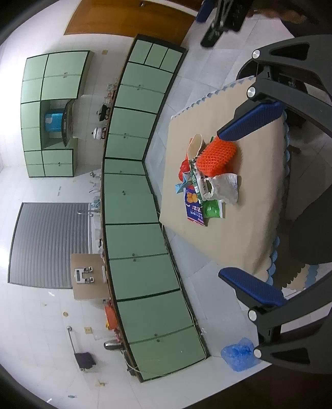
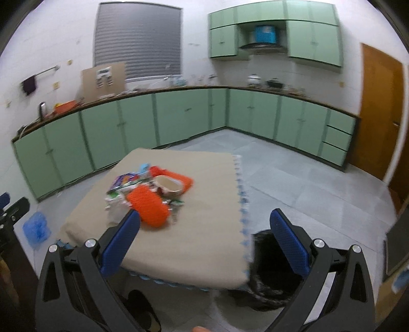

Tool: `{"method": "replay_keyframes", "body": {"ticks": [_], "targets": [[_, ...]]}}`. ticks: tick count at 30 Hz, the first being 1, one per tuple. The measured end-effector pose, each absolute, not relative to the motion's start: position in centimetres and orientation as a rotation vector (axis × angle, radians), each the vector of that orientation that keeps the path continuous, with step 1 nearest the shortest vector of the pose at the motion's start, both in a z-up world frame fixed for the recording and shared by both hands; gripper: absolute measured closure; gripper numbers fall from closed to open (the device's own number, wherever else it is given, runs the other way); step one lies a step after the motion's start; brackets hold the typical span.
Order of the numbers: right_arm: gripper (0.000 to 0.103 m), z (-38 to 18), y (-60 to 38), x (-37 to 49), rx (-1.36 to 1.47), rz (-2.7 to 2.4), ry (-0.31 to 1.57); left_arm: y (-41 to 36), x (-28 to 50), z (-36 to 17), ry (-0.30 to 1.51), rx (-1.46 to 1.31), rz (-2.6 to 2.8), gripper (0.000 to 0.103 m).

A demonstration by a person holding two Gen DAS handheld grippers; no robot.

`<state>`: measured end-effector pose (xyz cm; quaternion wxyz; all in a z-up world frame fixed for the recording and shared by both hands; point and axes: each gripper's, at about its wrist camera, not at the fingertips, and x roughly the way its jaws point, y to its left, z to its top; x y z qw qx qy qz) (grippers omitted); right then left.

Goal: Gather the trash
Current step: 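Grasp the white plastic bag with the left gripper while the right gripper grasps the orange mesh net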

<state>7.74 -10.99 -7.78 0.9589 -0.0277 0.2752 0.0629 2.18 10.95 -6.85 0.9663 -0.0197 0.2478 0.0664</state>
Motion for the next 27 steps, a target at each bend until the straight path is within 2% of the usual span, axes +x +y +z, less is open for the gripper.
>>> {"method": "replay_keyframes", "body": {"ticks": [13, 21, 23, 27], "targets": [[0.008, -15.0, -5.7, 17.5, -0.102, 0.318, 0.686, 12.9, 9.6, -11.8, 0.541, -0.028, 0.097, 0.007], [0.011, -18.9, -4.0, 22.3, -0.112, 0.365, 0.755, 14.0, 13.9, -15.5, 0.603, -0.040, 0.083, 0.011], [0.011, -19.5, -3.9, 23.1, -0.113, 0.364, 0.764, 13.9, 15.1, -16.6, 0.629, -0.036, 0.069, 0.018], [0.011, -20.2, -3.7, 24.0, -0.116, 0.366, 0.776, 13.4, 17.3, -18.2, 0.645, -0.033, 0.036, 0.019]]}}
